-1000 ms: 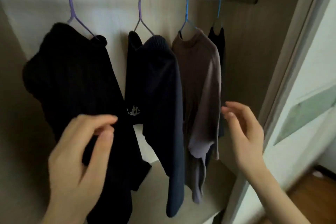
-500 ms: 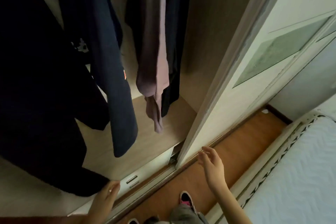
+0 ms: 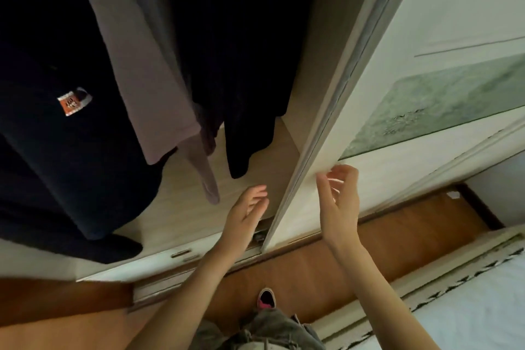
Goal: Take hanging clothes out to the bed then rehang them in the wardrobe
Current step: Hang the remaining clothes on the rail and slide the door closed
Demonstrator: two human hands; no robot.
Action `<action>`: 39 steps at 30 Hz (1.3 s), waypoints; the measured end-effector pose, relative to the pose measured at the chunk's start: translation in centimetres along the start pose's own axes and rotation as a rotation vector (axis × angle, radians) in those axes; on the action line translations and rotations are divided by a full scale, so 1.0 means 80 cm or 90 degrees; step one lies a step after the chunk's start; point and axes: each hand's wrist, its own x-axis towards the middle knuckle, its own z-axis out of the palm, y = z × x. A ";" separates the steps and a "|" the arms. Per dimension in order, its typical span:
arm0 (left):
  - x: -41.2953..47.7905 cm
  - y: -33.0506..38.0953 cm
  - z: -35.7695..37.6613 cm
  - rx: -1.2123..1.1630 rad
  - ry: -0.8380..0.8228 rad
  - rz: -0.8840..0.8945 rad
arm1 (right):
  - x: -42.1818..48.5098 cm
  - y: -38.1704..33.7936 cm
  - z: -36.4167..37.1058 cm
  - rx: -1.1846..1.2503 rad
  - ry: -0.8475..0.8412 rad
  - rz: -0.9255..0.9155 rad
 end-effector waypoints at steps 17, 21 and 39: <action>-0.001 0.021 0.044 -0.110 0.115 0.078 | -0.016 -0.010 0.015 -0.220 -0.094 -0.139; -0.027 0.007 0.008 -0.118 0.157 0.073 | -0.045 -0.020 0.045 -0.243 -0.129 -0.189; -0.272 -0.043 -0.296 -0.086 0.931 -0.055 | -0.182 -0.107 0.225 -0.355 -0.437 -0.458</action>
